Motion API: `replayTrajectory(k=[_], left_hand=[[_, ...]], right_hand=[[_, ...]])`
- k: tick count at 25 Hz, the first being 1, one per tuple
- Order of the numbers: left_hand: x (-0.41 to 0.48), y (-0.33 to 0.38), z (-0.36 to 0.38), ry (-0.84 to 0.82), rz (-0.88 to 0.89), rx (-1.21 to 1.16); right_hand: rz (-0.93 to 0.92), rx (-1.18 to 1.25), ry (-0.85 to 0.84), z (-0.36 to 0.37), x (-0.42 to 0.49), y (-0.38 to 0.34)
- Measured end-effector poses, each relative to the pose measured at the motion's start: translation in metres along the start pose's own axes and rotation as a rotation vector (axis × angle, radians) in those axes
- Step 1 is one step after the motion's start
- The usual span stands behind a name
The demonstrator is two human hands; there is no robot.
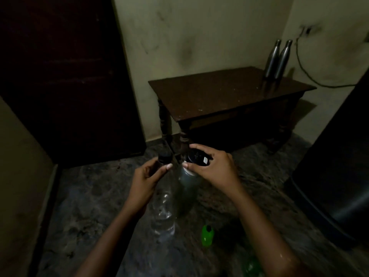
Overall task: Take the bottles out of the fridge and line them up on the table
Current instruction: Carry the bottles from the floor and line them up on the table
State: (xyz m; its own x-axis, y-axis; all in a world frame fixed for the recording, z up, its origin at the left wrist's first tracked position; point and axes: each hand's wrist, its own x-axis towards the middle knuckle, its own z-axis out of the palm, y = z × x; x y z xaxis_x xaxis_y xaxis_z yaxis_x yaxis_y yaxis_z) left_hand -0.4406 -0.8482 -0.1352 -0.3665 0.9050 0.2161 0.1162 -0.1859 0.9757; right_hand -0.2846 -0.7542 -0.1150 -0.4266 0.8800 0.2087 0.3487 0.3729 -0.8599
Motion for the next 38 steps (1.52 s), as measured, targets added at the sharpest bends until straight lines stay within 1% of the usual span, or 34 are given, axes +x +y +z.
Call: replayTrajectory(k=[5,8,11,16,19,24,27,30,33,38], left_hand=[[0.108,0.011,-0.051,-0.123,0.086,0.038],[0.165,0.016,-0.065,-0.192,0.126,0.025],[0.221,0.015,-0.065,-0.256,0.171,0.044],[0.319,0.002,-0.042,-0.313,0.176,0.029],[0.387,-0.006,-0.015,-0.334,0.188,0.013],[0.512,-0.012,0.058,-0.386,0.236,-0.002],[0.577,-0.021,0.104,-0.376,0.259,-0.045],[0.637,-0.029,0.155,-0.348,0.267,-0.085],[0.697,-0.042,0.206,-0.308,0.225,-0.122],[0.801,-0.068,0.294,-0.285,0.236,-0.140]], right_hand=[[-0.023,-0.042,0.053,0.026,0.099,-0.022],[-0.033,-0.047,0.065,0.030,0.148,-0.031],[-0.059,-0.088,0.110,0.023,0.194,-0.036],[-0.059,-0.159,0.182,-0.003,0.274,-0.017],[-0.058,-0.189,0.192,-0.028,0.327,0.001],[-0.058,-0.248,0.270,-0.095,0.432,0.038],[-0.084,-0.308,0.285,-0.134,0.491,0.058],[-0.071,-0.367,0.309,-0.173,0.550,0.083],[-0.049,-0.429,0.322,-0.211,0.606,0.117],[0.006,-0.421,0.306,-0.283,0.711,0.179]])
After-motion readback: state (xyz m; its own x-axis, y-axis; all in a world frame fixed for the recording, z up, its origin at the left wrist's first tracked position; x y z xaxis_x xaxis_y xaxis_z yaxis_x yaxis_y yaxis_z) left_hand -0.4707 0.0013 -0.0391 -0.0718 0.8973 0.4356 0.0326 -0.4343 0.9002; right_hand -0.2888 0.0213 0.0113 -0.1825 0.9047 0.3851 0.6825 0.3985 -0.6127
